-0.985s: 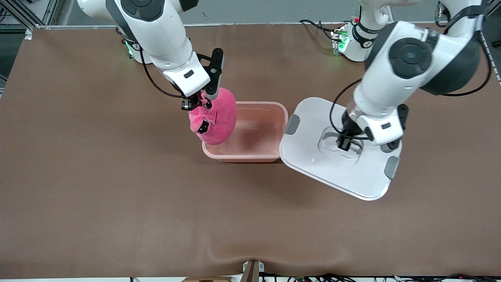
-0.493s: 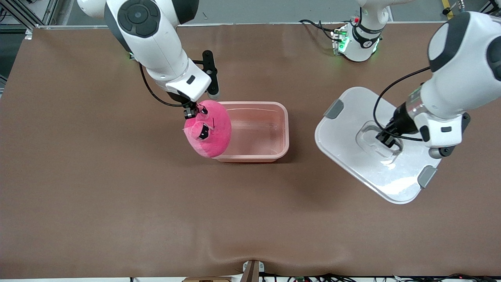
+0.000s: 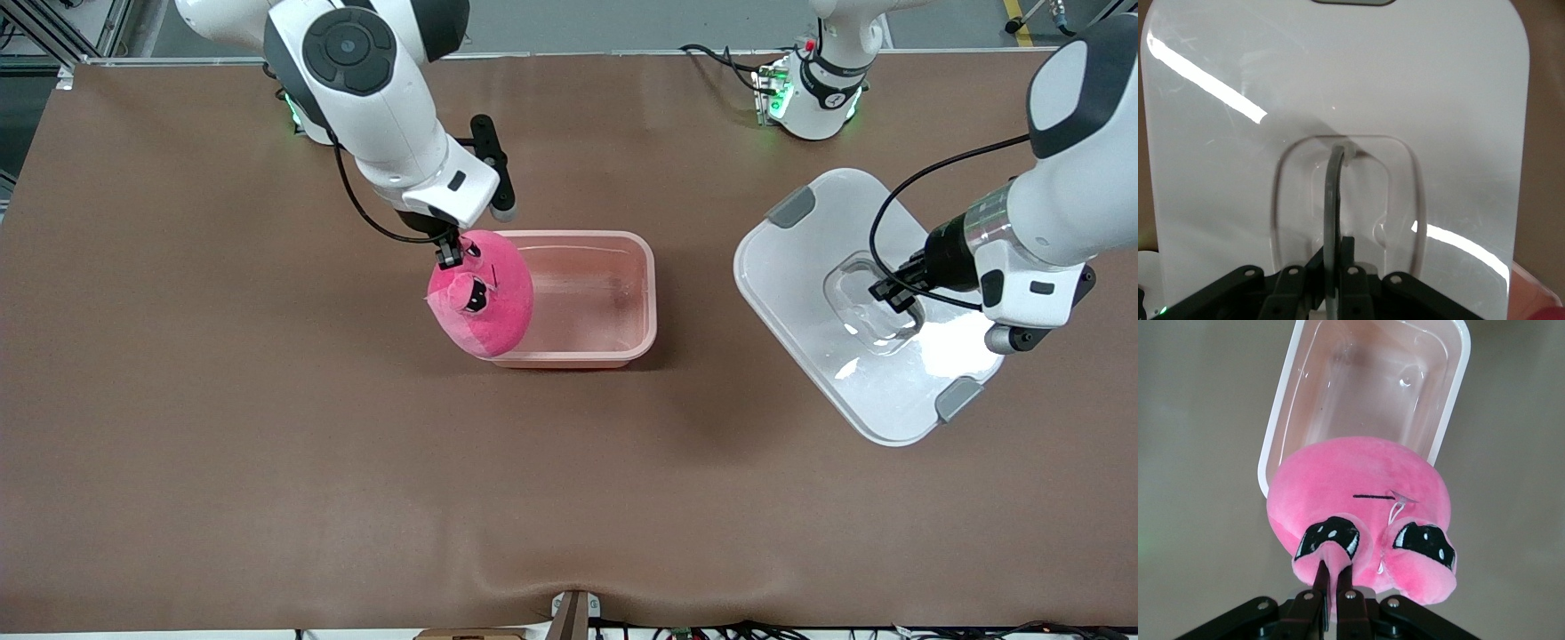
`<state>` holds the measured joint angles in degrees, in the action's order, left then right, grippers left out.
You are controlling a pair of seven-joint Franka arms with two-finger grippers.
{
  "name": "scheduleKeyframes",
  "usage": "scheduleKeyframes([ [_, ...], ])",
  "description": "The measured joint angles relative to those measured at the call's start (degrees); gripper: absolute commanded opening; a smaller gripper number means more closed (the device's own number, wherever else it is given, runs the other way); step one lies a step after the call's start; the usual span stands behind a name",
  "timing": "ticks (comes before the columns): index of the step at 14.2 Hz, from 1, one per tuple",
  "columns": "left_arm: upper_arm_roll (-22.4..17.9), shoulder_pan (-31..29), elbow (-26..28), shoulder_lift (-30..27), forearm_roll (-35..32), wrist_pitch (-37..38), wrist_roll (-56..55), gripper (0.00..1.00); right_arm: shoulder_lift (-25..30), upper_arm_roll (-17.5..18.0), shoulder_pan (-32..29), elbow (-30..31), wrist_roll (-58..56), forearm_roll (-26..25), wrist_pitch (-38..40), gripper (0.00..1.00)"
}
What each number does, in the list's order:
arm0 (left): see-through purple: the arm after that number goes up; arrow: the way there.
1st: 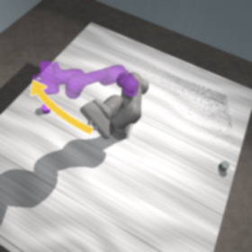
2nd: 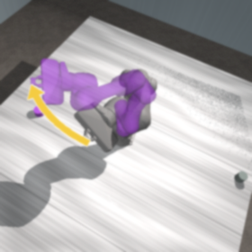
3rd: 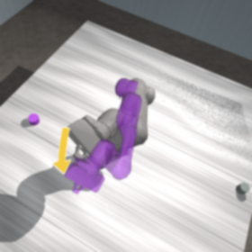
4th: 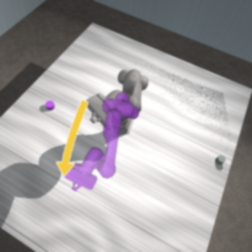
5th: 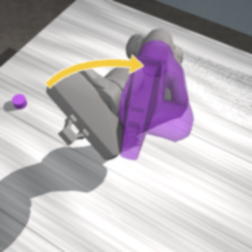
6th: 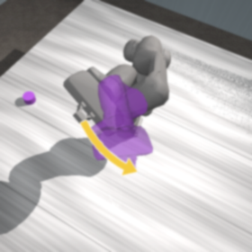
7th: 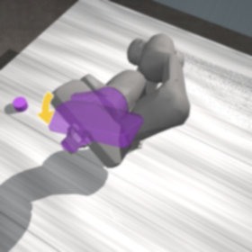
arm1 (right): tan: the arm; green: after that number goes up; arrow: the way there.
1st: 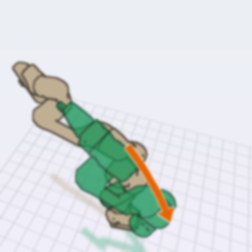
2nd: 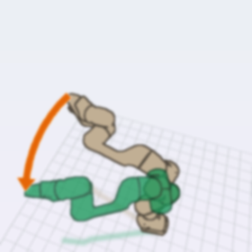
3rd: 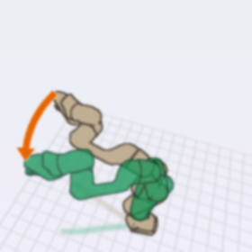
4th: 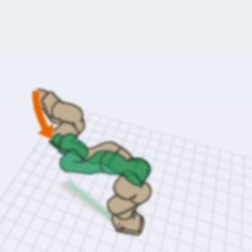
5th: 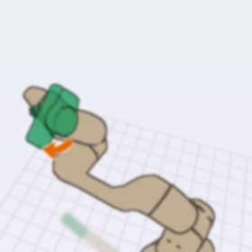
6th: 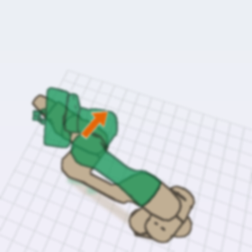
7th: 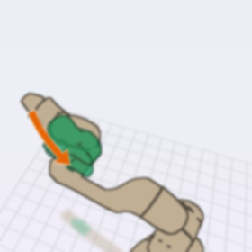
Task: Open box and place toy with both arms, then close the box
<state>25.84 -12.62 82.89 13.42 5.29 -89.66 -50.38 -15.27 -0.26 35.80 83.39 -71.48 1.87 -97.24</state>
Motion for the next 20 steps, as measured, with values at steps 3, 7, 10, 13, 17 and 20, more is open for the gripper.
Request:
scheduleKeyframes([
  [3, 0.0, -0.8, 0.4, 0.4, 1.2, 1.1, 2.2, 0.0, -0.2, 0.1, 0.2, 1.4, -0.6, -0.4, -1.5, 0.0],
  [7, 0.3, -0.2, 0.6, 1.4, 2.9, 1.2, 2.8, 0.0, -0.2, 0.1, 0.2, 1.9, -2.4, -1.4, -2.4, 0.0],
  [10, 0.5, 0.5, 0.6, 2.4, 3.3, 1.2, 3.1, 0.0, -0.2, 0.2, 0.9, 1.9, -2.7, -2.1, -2.9, 0.0],
  [13, 0.6, 2.9, 0.7, 3.2, 3.3, 1.2, 3.2, 0.0, -0.4, 0.3, 1.8, 2.0, -2.7, -2.6, -3.0, 0.0],
  [17, 0.6, 4.9, 1.8, 3.2, 3.3, 1.8, 3.1, 0.0, -0.5, 0.2, 1.8, 2.1, -2.7, -2.8, -3.0, 0.27],
  [20, 0.5, 4.8, 1.8, 3.2, 3.3, 2.2, 3.1, 0.0, -0.6, 0.0, 1.8, 2.6, -2.5, -2.8, -3.0, 1.0],
])
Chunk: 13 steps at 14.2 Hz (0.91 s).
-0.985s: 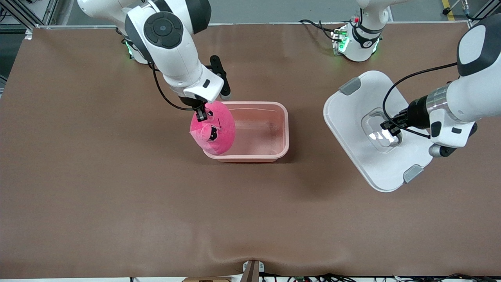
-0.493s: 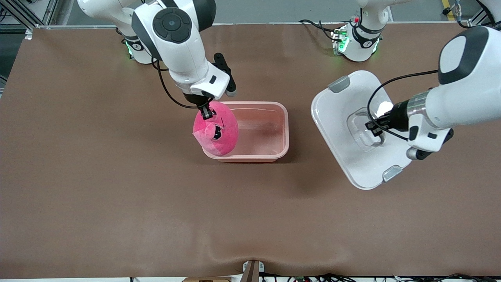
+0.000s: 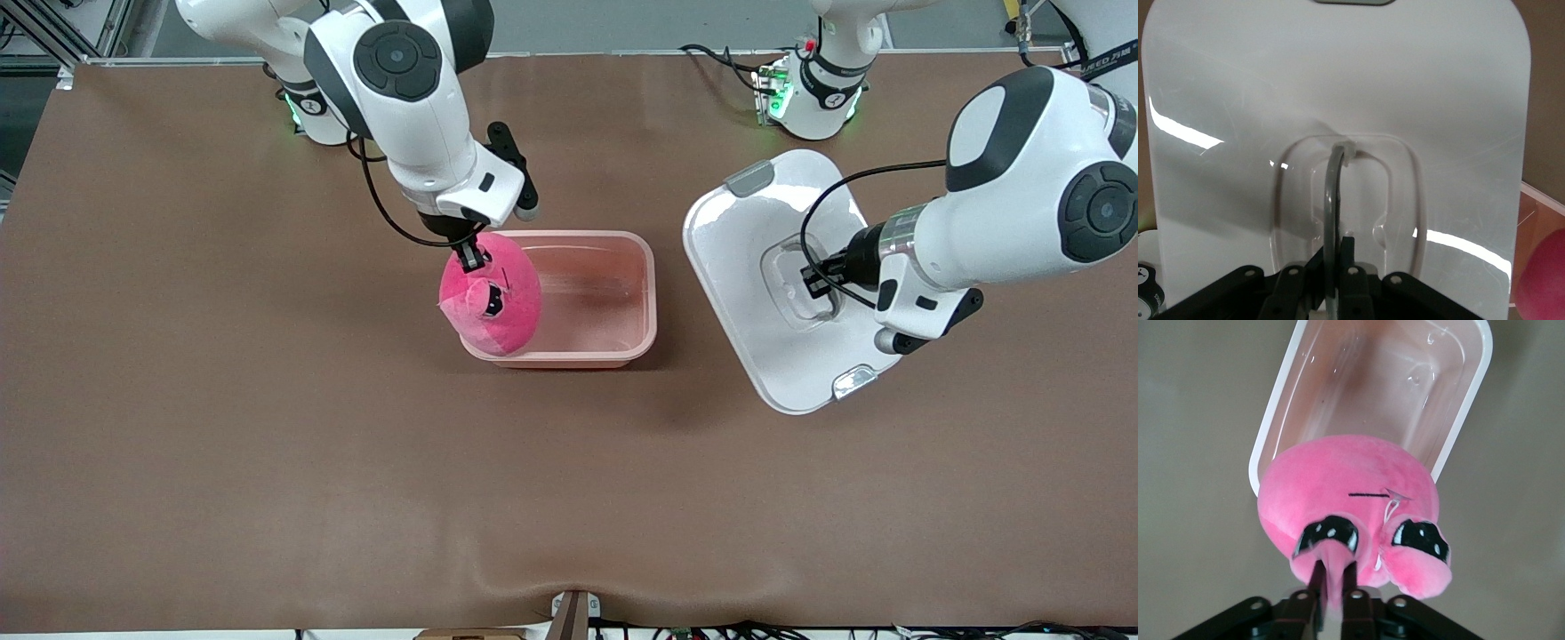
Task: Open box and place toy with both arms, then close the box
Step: 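Open the right gripper to drop the plush into the box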
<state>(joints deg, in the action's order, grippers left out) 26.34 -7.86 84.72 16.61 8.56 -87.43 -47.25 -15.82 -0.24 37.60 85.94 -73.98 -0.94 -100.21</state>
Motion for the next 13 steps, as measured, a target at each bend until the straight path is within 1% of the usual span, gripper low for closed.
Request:
scheduleKeyframes([
  [7, -0.4, -0.7, -0.3, -0.2, -1.8, 0.0, 0.1, 0.0, -0.2, -0.6, -1.3, 0.2, 0.3, 0.0, 0.1, 1.0],
  [9, -0.4, -0.8, -0.3, -0.2, -1.8, 0.0, 0.5, 0.0, -0.2, -0.9, -3.6, 0.2, 0.4, 0.0, 0.5, 1.0],
  [13, -0.1, -0.2, -0.3, -0.2, -1.7, -0.7, -2.2, 0.0, -0.2, -1.3, -11.7, 0.2, 0.9, 0.0, 3.2, 1.0],
])
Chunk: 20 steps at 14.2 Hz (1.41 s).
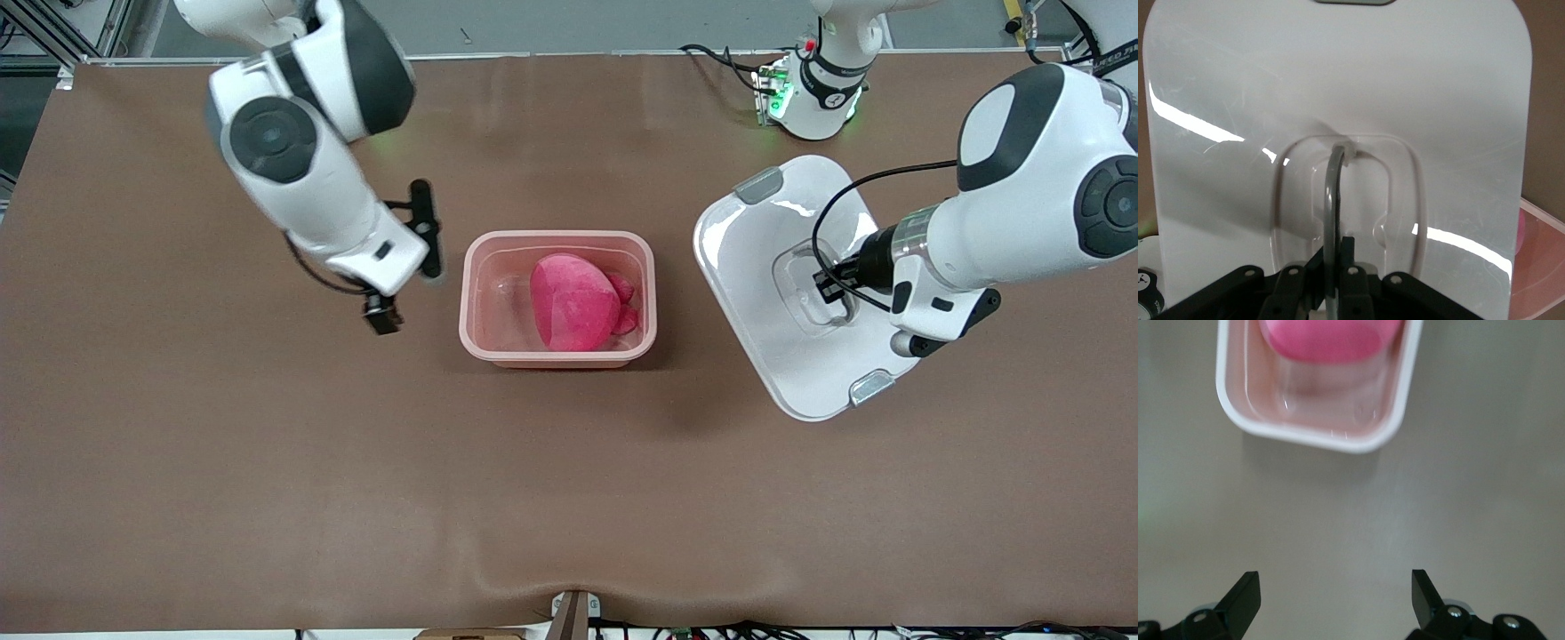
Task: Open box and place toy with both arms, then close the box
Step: 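Open the right gripper to drop the plush into the box, then lower the lid onto the box with the left gripper while the right gripper retracts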
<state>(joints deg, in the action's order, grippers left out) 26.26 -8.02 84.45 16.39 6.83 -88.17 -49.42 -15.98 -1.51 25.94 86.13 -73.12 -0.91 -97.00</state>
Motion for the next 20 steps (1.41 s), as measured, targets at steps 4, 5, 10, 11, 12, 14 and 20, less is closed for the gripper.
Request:
scheduleKeyframes([
  [4, 0.2, 2.7, 0.0, 0.0, 0.0, -2.1, -10.9, 0.0, 0.5, -0.2, -5.1, -0.2, 10.2, -0.1, 4.4, 1.0],
  [5, 0.3, 3.7, 0.0, 0.0, 0.0, -3.1, -14.2, 0.0, 1.0, -0.3, -5.9, -0.5, 14.0, -0.3, 5.3, 1.0],
  [10, 0.4, 9.4, 0.1, 0.0, 0.0, -8.6, -36.0, 0.0, 6.5, -1.9, -10.7, -1.1, 27.2, -0.6, 11.0, 1.0],
  [11, 0.4, 10.4, 0.1, 0.0, 0.0, -9.5, -38.8, 0.0, 7.3, -2.0, -12.2, -1.1, 29.8, -0.6, 11.8, 1.0],
  [12, 0.3, 11.4, 0.2, 0.1, 0.0, -10.5, -41.7, 0.0, 8.1, -2.0, -13.5, -1.1, 32.8, -0.6, 12.0, 1.0],
  [14, 0.3, 13.4, 0.4, 0.4, -1.1, -12.9, -47.5, 0.0, 9.9, -2.1, -15.3, -0.5, 37.9, -0.5, 12.1, 1.0],
  [20, 0.3, 22.4, 1.0, 4.4, -10.0, -18.9, -66.5, 0.0, 13.7, -2.1, -20.4, 1.6, 46.8, 0.1, 11.2, 1.0],
])
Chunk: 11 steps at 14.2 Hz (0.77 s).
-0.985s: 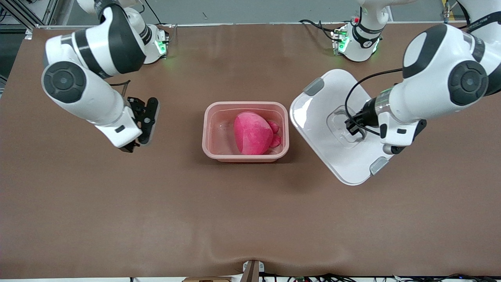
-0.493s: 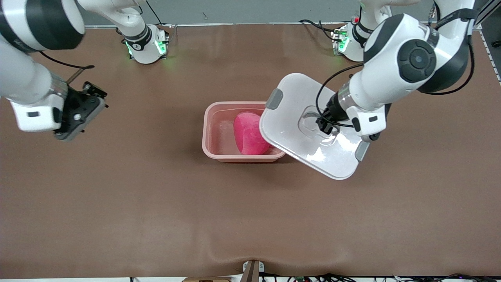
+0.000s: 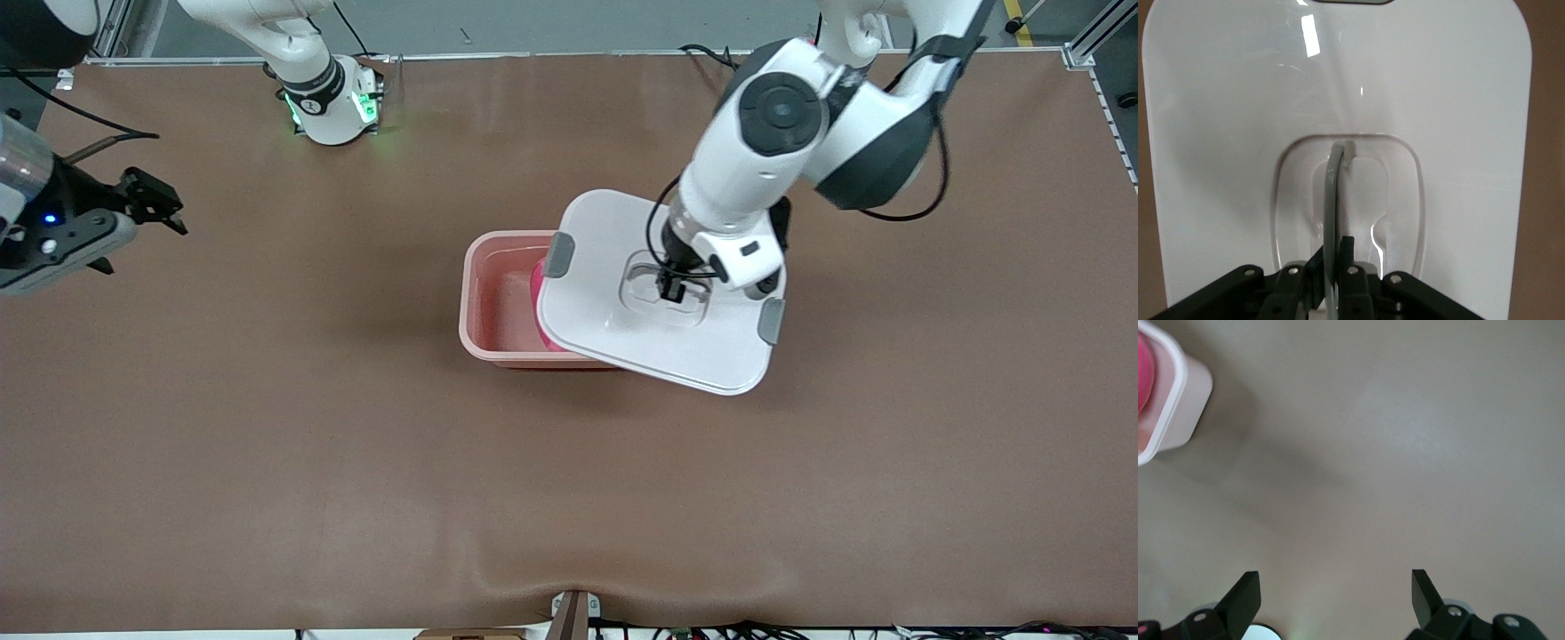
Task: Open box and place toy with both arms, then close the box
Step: 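Lower the lid onto the box with the left gripper while the right gripper retracts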
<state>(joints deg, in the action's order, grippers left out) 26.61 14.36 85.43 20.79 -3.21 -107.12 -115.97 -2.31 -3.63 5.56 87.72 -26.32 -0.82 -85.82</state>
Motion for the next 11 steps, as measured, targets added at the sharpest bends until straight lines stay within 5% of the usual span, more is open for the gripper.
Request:
scheduleKeyframes([
  [6, 0.0, 6.6, 0.0, 4.2, -7.6, -5.3, -13.9, 0.0, 1.3, 0.0, -1.7, 0.1, 18.8, 0.1, 1.7, 1.0],
  [11, -0.1, 11.7, 0.1, 8.2, -13.6, -7.9, -22.0, 0.0, 1.3, -3.6, -1.9, 0.1, 21.2, 4.4, 1.2, 1.0],
])
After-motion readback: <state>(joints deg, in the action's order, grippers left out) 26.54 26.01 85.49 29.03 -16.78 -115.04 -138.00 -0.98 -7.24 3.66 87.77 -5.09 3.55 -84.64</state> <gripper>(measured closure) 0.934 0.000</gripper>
